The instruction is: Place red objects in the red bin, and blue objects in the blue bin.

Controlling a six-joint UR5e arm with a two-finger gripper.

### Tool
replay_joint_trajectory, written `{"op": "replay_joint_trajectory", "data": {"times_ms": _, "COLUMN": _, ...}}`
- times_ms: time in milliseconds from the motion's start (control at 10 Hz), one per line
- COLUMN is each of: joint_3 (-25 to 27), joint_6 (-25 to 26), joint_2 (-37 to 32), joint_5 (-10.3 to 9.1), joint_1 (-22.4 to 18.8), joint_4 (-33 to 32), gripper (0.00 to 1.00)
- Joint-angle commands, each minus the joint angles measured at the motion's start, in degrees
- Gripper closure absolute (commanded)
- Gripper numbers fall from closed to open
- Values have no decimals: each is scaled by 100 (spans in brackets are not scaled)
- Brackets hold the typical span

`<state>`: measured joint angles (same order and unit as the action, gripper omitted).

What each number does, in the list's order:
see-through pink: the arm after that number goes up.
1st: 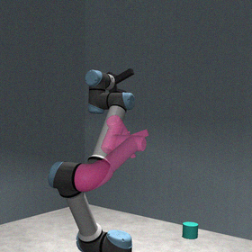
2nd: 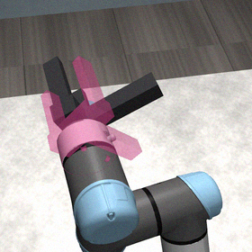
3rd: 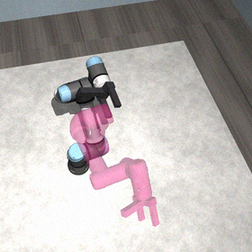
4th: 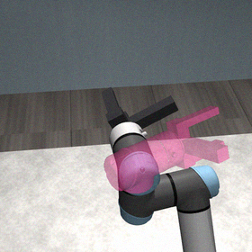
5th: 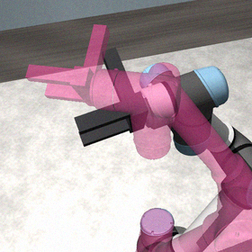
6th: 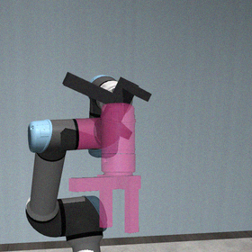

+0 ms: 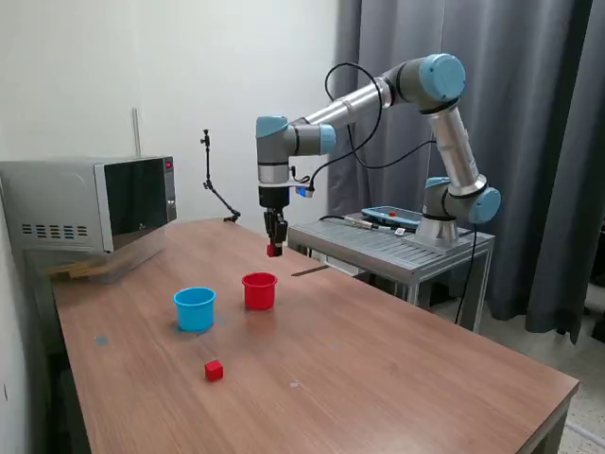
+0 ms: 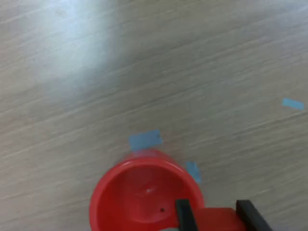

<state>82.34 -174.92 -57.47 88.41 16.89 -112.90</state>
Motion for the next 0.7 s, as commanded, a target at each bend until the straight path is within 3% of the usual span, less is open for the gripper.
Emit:
{"op": "replay_joint_trajectory", "data": {"times_ms": 0, "joint_3": 1, "joint_6": 10, "joint_2": 156, "joint_5": -17, "joint_1": 69, "joint_4": -65, "gripper": 100}}
{"op": "replay_joint_trajectory", "data": {"times_ms": 600, "joint_3": -87, "joint_6": 10, "joint_2": 640, "joint_5": -17, "joint_1": 297, "joint_4": -312, "gripper": 100}}
